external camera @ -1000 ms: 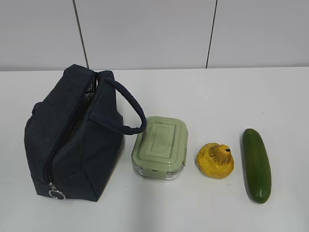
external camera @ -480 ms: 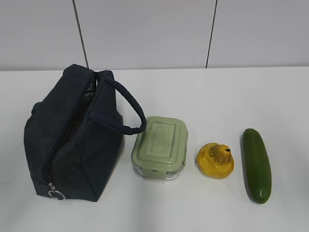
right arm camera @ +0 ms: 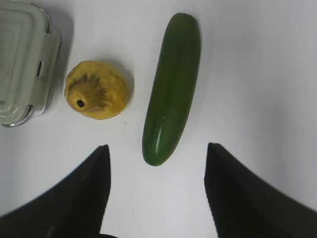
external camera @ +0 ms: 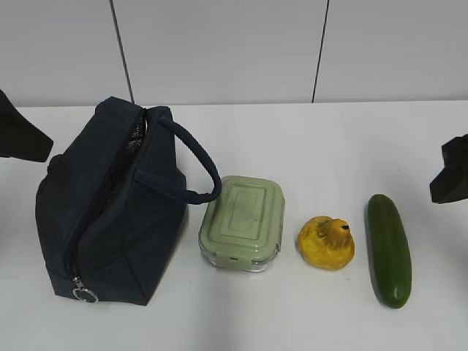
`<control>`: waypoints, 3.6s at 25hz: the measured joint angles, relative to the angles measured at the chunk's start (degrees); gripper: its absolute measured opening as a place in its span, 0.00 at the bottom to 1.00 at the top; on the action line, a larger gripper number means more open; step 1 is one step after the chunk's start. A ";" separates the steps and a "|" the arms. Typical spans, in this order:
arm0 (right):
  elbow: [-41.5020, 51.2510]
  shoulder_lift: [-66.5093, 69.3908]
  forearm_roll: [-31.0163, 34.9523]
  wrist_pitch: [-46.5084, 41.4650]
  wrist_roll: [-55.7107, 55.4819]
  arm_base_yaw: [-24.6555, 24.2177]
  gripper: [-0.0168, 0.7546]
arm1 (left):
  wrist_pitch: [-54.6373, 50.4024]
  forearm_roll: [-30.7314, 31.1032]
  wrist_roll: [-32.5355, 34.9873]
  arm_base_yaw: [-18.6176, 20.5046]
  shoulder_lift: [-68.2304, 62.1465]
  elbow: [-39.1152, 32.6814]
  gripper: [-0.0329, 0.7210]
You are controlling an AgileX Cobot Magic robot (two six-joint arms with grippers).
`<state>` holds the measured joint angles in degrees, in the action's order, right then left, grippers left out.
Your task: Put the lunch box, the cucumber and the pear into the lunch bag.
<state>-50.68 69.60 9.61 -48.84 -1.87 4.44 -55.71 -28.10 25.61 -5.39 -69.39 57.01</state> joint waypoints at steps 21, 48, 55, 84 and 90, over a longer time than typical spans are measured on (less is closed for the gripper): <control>-8.57 19.81 0.24 4.09 0.00 0.00 0.62 | 1.40 4.32 -0.25 -5.16 -10.52 0.33 0.07; -11.23 38.61 2.96 9.16 0.42 -0.90 0.62 | 2.91 6.11 -1.10 -5.16 -10.52 0.33 0.05; -11.51 40.35 3.30 8.96 1.87 -0.90 0.54 | 2.98 6.22 -1.10 -5.16 -10.52 0.33 0.05; -45.56 42.44 63.78 13.16 44.01 25.16 0.54 | 5.22 6.46 -1.26 -5.16 -10.52 0.33 0.05; -46.46 47.90 71.75 14.37 51.40 25.40 0.53 | 5.28 6.46 -1.26 -5.16 -10.52 0.33 0.05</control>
<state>-97.14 117.51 81.36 -34.47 49.53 29.83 -50.42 -21.64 24.35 -10.56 -79.90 57.33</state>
